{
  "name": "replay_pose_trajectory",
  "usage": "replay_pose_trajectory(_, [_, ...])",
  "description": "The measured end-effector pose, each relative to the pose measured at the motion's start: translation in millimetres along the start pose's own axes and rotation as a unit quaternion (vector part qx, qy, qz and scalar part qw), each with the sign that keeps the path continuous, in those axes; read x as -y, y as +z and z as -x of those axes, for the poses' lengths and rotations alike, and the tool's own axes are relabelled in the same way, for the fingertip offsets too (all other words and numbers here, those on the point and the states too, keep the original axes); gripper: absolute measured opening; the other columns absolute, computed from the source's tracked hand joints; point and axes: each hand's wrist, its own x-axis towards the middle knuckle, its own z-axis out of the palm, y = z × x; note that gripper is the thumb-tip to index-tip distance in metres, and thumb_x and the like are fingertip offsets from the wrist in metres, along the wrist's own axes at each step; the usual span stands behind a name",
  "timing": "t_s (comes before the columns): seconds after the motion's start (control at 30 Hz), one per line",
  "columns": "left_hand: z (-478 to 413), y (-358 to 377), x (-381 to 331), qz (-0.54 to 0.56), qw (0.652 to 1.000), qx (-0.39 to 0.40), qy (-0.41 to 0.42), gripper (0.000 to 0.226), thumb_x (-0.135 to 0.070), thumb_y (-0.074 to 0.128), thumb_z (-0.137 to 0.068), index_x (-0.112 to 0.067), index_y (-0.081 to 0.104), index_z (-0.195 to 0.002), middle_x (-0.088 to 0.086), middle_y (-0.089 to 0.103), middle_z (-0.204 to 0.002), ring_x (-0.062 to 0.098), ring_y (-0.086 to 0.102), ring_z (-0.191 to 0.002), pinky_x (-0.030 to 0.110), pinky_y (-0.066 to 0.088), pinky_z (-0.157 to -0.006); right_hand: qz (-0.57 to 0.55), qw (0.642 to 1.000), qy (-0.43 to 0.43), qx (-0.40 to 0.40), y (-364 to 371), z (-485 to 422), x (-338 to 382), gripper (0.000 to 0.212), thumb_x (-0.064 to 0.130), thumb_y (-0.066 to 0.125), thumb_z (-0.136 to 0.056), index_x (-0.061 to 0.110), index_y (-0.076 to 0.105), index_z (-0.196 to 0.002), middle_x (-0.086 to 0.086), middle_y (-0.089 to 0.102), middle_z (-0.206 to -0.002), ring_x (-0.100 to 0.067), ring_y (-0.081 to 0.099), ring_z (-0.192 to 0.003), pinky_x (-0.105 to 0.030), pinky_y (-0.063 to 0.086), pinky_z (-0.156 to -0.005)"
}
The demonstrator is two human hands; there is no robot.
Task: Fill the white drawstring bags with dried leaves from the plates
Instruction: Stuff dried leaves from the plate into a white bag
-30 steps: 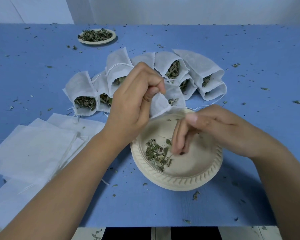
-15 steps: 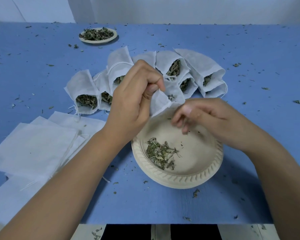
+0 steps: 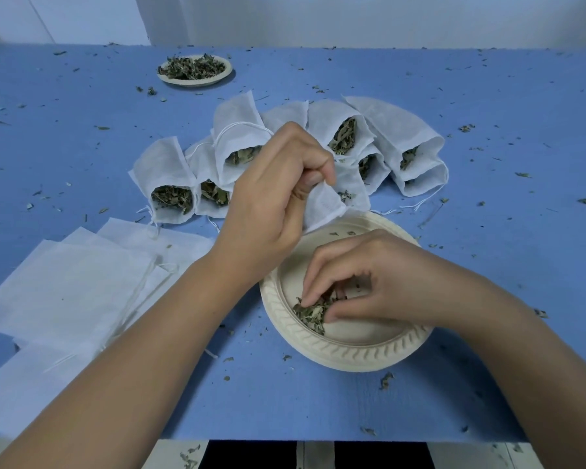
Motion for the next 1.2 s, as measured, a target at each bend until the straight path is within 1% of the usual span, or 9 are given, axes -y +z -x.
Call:
replay_pose_trajectory(0.17, [0,-1,0,-0.005,1.0,-0.001,-0.006,0.025,0.013,0.037,-0.091,0.007,0.059,-0.082,0.007,0.046,-0.083,0.012,0.044,-0.075,0.014,0.034,-0.073,0.002,0.999,0.003,-0.046,0,1,-2,0.014,0.001,0.078,-0.076,0.012,0.078,-0.085,0.005,0.072,-0.084,-0.011,0.063,-0.074,-0.021,0.048,-0.072])
replay_pose_trajectory(0.3, [1,-1,0,-0.008,1.0,-0.003,-0.002,0.024,0.013,0.037,-0.091,0.007,0.059,-0.081,0.005,0.046,-0.084,0.007,0.042,-0.078,0.012,0.034,-0.075,-0.123,0.987,-0.017,-0.107,-19,13,-3,0.02,-0.004,0.078,-0.072,0.013,0.078,-0.082,0.003,0.074,-0.082,-0.007,0.068,-0.073,-0.013,0.049,-0.071])
replay_pose_trajectory(0.53, [2,1,0,-0.003,1.0,0.012,0.019,0.024,0.012,0.038,-0.091,0.007,0.059,-0.08,0.003,0.045,-0.086,0.003,0.04,-0.081,0.011,0.034,-0.077,-0.318,0.874,-0.129,-0.343,-27,14,-4,0.021,0.016,0.085,-0.059,0.022,0.079,-0.078,0.004,0.074,-0.079,-0.011,0.069,-0.071,-0.019,0.054,-0.068])
replay_pose_trajectory(0.6, [2,2,0,0.004,1.0,0.015,0.025,0.024,0.011,0.039,-0.09,0.007,0.06,-0.08,0.002,0.045,-0.086,0.002,0.04,-0.081,0.01,0.034,-0.079,-0.277,0.872,-0.096,-0.393,-21,10,-4,0.02,0.004,0.083,-0.064,0.014,0.078,-0.081,0.004,0.074,-0.078,-0.009,0.069,-0.072,-0.018,0.053,-0.07])
replay_pose_trajectory(0.77, [2,5,-2,0.02,0.998,0.037,0.036,0.022,0.009,0.041,-0.091,0.004,0.061,-0.083,0.0,0.047,-0.087,0.006,0.042,-0.081,0.013,0.035,-0.079,0.1,0.9,-0.106,-0.412,-6,0,-7,0.018,-0.009,0.069,-0.077,0.003,0.074,-0.09,-0.005,0.07,-0.085,-0.009,0.063,-0.079,-0.015,0.049,-0.078])
replay_pose_trajectory(0.83, [1,6,-3,0.007,0.998,0.044,0.033,0.023,0.007,0.041,-0.092,0.007,0.062,-0.08,0.003,0.047,-0.084,0.012,0.045,-0.077,0.014,0.035,-0.077,0.127,0.905,-0.109,-0.392,-5,-1,-9,0.023,-0.013,0.066,-0.075,0.002,0.072,-0.091,-0.003,0.064,-0.091,-0.007,0.059,-0.082,-0.011,0.045,-0.08])
replay_pose_trajectory(1.0, [0,5,-4,-0.003,0.999,0.038,0.03,0.031,-0.002,0.039,-0.099,0.007,0.062,-0.081,0.007,0.05,-0.081,0.018,0.047,-0.076,0.017,0.036,-0.076,-0.014,0.909,-0.14,-0.393,-7,3,-6,0.022,-0.012,0.065,-0.079,0.004,0.065,-0.094,-0.01,0.059,-0.093,-0.019,0.062,-0.088,-0.024,0.054,-0.08])
replay_pose_trajectory(1.1, [1,7,-6,0.004,0.998,0.043,0.037,0.027,0.004,0.041,-0.096,0.007,0.062,-0.079,0.01,0.052,-0.079,0.018,0.047,-0.076,0.017,0.037,-0.075,0.118,0.895,-0.135,-0.408,-1,-3,-7,0.018,-0.016,0.064,-0.073,0.001,0.066,-0.069,-0.003,0.06,-0.071,-0.014,0.057,-0.066,-0.016,0.046,-0.063])
replay_pose_trajectory(1.2, [2,7,-7,0.009,0.997,0.055,0.045,0.025,0.009,0.041,-0.091,0.008,0.062,-0.078,0.013,0.054,-0.077,0.019,0.048,-0.076,0.019,0.038,-0.074,0.168,0.905,-0.115,-0.374,3,-7,-6,0.035,-0.016,0.058,-0.073,0.011,0.044,-0.056,0.018,0.037,-0.062,-0.009,0.033,-0.057,-0.01,0.028,-0.054])
